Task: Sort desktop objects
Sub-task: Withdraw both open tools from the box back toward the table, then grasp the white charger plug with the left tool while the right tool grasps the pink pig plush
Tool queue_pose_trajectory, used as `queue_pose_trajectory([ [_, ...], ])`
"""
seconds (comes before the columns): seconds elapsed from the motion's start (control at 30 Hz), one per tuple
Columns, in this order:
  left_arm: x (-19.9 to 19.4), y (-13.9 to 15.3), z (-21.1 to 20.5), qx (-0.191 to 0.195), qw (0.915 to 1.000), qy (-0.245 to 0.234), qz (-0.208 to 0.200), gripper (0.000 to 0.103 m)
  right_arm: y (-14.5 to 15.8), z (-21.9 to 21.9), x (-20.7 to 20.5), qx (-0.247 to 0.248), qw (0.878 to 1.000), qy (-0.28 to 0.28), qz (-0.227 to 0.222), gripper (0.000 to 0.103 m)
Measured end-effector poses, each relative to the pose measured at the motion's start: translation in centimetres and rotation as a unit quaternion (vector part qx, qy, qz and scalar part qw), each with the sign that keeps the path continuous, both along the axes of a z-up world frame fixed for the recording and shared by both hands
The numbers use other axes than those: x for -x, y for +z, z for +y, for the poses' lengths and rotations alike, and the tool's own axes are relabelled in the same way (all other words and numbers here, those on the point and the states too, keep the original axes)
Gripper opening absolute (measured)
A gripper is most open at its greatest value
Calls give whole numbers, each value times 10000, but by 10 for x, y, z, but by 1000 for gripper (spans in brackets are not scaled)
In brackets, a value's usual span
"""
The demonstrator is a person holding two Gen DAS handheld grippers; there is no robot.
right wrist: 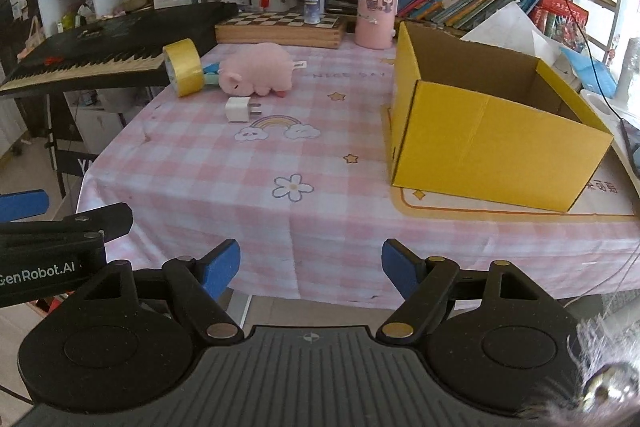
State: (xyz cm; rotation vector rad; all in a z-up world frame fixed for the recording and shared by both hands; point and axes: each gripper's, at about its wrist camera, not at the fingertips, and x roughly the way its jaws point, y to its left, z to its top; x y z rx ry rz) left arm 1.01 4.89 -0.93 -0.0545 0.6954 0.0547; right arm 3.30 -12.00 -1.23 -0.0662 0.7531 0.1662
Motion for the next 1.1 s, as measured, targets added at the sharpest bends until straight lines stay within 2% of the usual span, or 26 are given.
queue_pose_trajectory([
  [0.3, -9, -4, 13, 64, 9998, 195, 73, 90, -3, 14, -16, 31, 9998, 173, 52, 77],
  [0.6, -39, -11, 22, 58, 9988, 451, 200, 90, -3, 17, -53, -47, 9998, 216, -15, 77],
  [1.1, -143, -21, -2, -20, 9994, 320, 149, 89, 31, 5, -165, -487, 9978, 281, -363, 78],
])
